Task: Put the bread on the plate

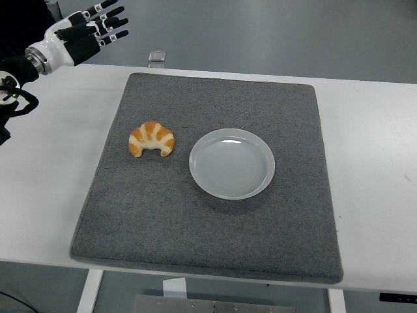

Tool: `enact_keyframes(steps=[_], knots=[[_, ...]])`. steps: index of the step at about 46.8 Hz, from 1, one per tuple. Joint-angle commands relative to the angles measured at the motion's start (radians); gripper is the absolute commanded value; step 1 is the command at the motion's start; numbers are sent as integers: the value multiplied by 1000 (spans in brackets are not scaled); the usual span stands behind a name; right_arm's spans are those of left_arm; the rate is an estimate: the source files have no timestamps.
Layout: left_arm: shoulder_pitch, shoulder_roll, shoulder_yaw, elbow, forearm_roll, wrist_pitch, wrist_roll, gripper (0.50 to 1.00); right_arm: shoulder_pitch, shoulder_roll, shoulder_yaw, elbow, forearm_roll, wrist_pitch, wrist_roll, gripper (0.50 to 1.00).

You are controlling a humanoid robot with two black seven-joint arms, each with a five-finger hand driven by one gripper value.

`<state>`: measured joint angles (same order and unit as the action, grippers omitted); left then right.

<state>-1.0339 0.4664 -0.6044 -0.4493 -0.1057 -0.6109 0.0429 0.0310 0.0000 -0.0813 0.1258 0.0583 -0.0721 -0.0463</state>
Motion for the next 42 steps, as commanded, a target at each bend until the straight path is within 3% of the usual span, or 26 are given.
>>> enact_keyframes(steps=[1,20,28,42], knots=[[0,0,2,-11,4,0,0,1000,0,0,0,0,0,0,0,952],[-5,5,-43,-14,-5,0,-6,1000,0,0,0,0,0,0,0,954],[-3,9,-31,-11,18,0,-86,1000,0,0,0,0,0,0,0,952],[-18,78,-29,-64,322,0,-97,1000,0,0,0,0,0,0,0,952]])
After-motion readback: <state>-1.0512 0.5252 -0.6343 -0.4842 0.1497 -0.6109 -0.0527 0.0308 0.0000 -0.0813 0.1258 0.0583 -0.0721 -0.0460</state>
